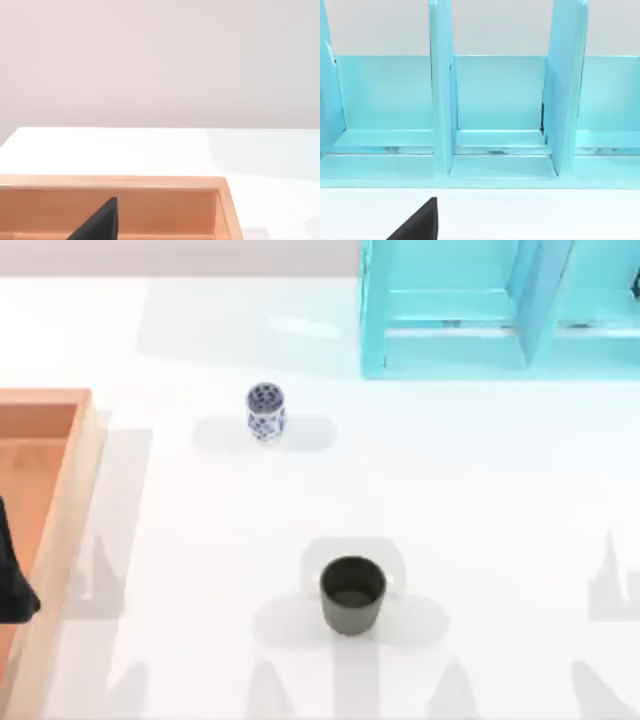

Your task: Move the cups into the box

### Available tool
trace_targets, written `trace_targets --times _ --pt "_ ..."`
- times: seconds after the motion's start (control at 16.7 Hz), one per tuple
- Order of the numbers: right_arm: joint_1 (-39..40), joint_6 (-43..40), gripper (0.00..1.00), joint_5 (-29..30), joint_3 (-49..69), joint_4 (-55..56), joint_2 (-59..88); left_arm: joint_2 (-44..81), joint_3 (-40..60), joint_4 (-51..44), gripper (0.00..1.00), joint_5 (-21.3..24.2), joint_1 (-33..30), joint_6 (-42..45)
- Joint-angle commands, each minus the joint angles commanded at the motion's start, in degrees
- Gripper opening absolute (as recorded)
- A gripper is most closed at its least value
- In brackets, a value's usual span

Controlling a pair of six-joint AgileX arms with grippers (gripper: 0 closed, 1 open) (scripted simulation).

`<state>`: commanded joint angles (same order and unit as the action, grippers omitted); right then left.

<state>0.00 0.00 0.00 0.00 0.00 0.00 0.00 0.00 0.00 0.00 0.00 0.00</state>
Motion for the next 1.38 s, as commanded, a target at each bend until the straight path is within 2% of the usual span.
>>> trace_targets --times 0.3,0.66,0.9,1.38 --pt "0.00 0.00 1.00 0.00 0.00 0.00 0.00 3.38 1.27 -3.31 1.00 -0.13 -1.80 -0.48" --pt "0.00 0.00 1.00 0.00 0.00 0.00 0.00 24.71 13.35 -20.01 1.00 -0.41 -11.38 -5.27" --pt "0.00 0.00 1.00 0.00 0.00 0.00 0.00 43.94 30.64 -32.36 1.00 -0.06 -20.34 -12.33" --pt "0.00 0.00 1.00 0.00 0.00 0.00 0.00 81.18 76.58 -54.32 1.00 1.00 -38.21 -31.55"
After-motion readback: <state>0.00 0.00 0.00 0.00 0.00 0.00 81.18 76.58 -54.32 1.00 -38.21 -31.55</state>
